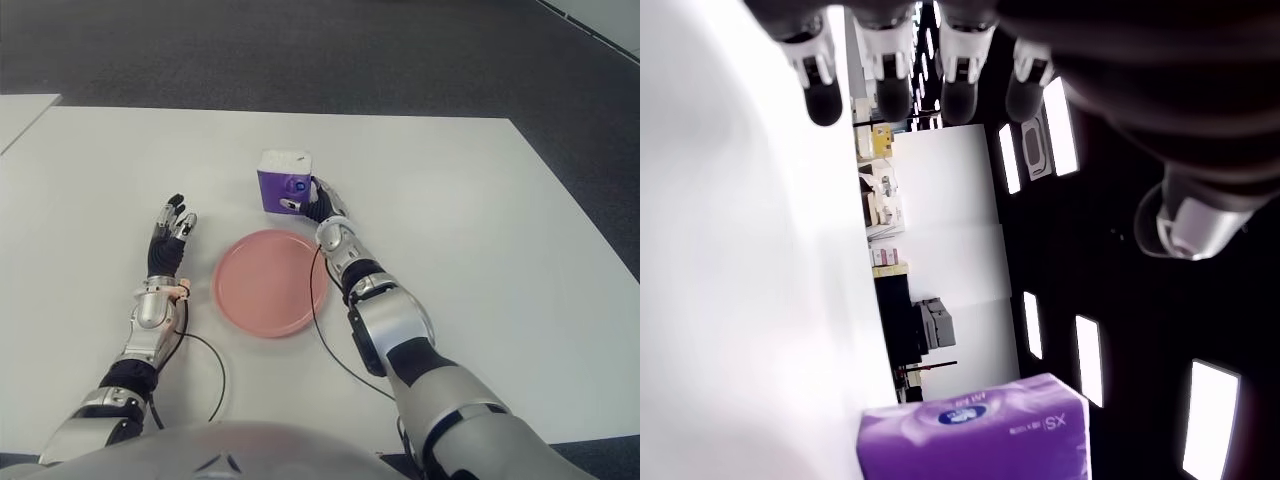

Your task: Put the tissue paper into the plate.

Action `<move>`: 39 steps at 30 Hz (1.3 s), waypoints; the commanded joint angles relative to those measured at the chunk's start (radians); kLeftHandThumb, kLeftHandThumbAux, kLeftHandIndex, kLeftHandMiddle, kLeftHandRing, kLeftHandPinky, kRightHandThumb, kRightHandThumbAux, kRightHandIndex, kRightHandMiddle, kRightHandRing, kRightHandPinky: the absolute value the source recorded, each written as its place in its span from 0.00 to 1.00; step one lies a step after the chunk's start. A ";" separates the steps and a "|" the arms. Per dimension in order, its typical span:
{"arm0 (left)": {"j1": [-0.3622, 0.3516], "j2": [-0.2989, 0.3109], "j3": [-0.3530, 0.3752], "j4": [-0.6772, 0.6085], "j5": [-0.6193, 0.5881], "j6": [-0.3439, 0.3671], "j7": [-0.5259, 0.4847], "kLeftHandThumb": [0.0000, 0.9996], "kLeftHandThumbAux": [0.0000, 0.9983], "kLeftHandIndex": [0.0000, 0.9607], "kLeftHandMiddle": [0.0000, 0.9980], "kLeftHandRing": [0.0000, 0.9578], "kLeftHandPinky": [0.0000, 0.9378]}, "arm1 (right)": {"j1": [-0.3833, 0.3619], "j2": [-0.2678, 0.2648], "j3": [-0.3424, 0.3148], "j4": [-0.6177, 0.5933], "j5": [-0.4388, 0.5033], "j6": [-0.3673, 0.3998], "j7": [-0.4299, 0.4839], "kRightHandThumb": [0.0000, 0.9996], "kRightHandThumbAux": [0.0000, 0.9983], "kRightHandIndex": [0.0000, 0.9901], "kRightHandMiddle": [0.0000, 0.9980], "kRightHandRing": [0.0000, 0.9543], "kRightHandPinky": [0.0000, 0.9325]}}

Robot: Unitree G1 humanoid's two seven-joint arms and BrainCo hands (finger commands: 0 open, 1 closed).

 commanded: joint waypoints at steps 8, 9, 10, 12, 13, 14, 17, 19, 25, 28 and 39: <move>0.055 -0.001 -0.006 0.097 0.003 -0.034 -0.003 0.00 0.40 0.00 0.00 0.00 0.00 | 0.002 0.031 -0.021 0.021 0.015 0.024 0.030 0.24 0.42 0.00 0.00 0.00 0.00; 0.057 -0.002 -0.007 0.094 0.005 -0.033 -0.001 0.00 0.40 0.00 0.00 0.00 0.00 | 0.001 0.033 -0.021 0.022 0.014 0.026 0.031 0.24 0.42 0.00 0.00 0.00 0.00; 0.059 -0.002 -0.008 0.094 0.006 -0.033 0.001 0.00 0.40 0.00 0.00 0.00 0.00 | 0.001 0.034 -0.021 0.022 0.012 0.027 0.031 0.23 0.42 0.00 0.00 0.00 0.00; 0.061 -0.003 -0.009 0.094 0.009 -0.032 0.004 0.00 0.40 0.00 0.00 0.00 0.00 | 0.002 0.036 -0.021 0.023 0.011 0.029 0.033 0.23 0.42 0.00 0.00 0.00 0.00; 0.062 -0.004 -0.010 0.095 0.009 -0.035 0.004 0.00 0.39 0.00 0.00 0.00 0.00 | 0.002 0.038 -0.022 0.024 0.011 0.030 0.036 0.23 0.42 0.00 0.00 0.00 0.00; 0.062 -0.004 -0.010 0.095 0.010 -0.037 0.005 0.00 0.39 0.00 0.00 0.00 0.00 | 0.001 0.039 -0.022 0.024 0.011 0.031 0.038 0.23 0.42 0.00 0.00 0.00 0.00; 0.062 -0.005 -0.010 0.100 0.012 -0.046 0.009 0.00 0.39 0.00 0.00 0.00 0.00 | 0.002 0.043 -0.025 0.026 0.012 0.035 0.044 0.23 0.41 0.00 0.00 0.00 0.00; 0.062 -0.006 -0.009 0.103 0.013 -0.050 0.013 0.00 0.39 0.00 0.00 0.00 0.00 | 0.002 0.045 -0.027 0.027 0.013 0.039 0.048 0.23 0.41 0.00 0.00 0.00 0.00; 0.068 -0.011 -0.008 0.101 0.022 -0.047 0.035 0.00 0.39 0.00 0.00 0.00 0.00 | 0.002 0.050 -0.037 0.029 0.015 0.051 0.055 0.25 0.41 0.00 0.00 0.00 0.00; 0.070 -0.011 -0.012 0.100 0.027 -0.045 0.045 0.00 0.39 0.00 0.00 0.00 0.00 | 0.003 0.050 -0.040 0.029 0.014 0.053 0.058 0.24 0.40 0.00 0.00 0.00 0.00; 0.073 -0.010 -0.015 0.074 0.016 0.016 0.043 0.00 0.37 0.00 0.00 0.00 0.00 | 0.005 0.053 -0.045 0.030 0.013 0.060 0.069 0.28 0.40 0.00 0.00 0.00 0.00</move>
